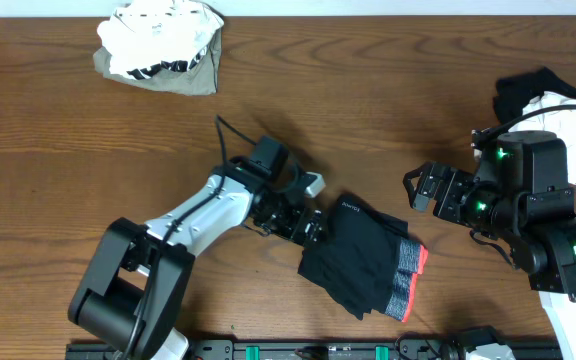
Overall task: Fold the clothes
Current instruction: 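Grasp the left edge of the black pants bundle with the left gripper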
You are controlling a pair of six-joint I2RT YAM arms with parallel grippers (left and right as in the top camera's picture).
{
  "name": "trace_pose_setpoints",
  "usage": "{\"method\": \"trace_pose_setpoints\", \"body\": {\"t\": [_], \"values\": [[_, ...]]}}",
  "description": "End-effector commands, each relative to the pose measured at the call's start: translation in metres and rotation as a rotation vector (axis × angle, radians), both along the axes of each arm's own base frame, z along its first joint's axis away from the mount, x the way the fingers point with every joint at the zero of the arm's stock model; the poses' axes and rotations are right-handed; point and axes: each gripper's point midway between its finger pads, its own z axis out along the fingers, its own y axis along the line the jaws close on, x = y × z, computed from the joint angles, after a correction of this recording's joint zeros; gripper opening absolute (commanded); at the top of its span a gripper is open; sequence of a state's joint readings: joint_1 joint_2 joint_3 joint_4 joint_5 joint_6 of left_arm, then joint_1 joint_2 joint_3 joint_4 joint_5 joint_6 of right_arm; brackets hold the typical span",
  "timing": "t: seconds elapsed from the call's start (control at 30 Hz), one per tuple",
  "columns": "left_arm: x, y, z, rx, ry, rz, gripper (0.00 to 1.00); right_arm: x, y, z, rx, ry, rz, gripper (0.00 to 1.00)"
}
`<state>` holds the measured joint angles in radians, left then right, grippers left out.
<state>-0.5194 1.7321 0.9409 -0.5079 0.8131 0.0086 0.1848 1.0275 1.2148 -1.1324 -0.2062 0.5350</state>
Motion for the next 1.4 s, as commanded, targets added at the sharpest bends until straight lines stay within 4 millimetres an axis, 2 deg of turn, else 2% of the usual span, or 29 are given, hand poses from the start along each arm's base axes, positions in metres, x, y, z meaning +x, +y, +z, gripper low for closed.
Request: {"method": "trace_pose_setpoints", "body": {"t": [0.0, 0.43, 0.9, 1.13, 1.23, 1.33, 1.37], "values": [[-0.008, -0.009, -0.001, -0.021, -0.005, -0.045, 0.88, 0.001, -0.001, 0.004, -0.006, -0.013, 0.011, 0.99], [-0.018, -0.017, -0.004, -0.014, 0.01, -0.071, 0.88, -0.001, -0.001, 0.003, -0.007, -0.006, 0.011, 0.99], [-0.021, -0.023, -0.022, 0.012, 0.065, -0.05, 0.86, -0.001, -0.002, 0.003, -0.008, -0.005, 0.011, 0.99], [-0.021, -0.023, -0.022, 0.012, 0.063, -0.051, 0.62, -0.001, -0.002, 0.003, -0.008, -0.005, 0.011, 0.99], [-0.02, -0.023, -0.022, 0.009, 0.06, -0.051, 0.39, -0.001, -0.002, 0.003, -0.008, -0.005, 0.011, 0.98], [-0.019, -0.024, -0.022, 0.006, 0.055, -0.051, 0.09, -0.001, -0.002, 0.003, -0.008, -0.005, 0.011, 0.99], [-0.018, -0.024, -0.022, 0.005, 0.053, -0.05, 0.06, -0.001, -0.002, 0.003, -0.008, -0.004, 0.011, 0.99]]}}
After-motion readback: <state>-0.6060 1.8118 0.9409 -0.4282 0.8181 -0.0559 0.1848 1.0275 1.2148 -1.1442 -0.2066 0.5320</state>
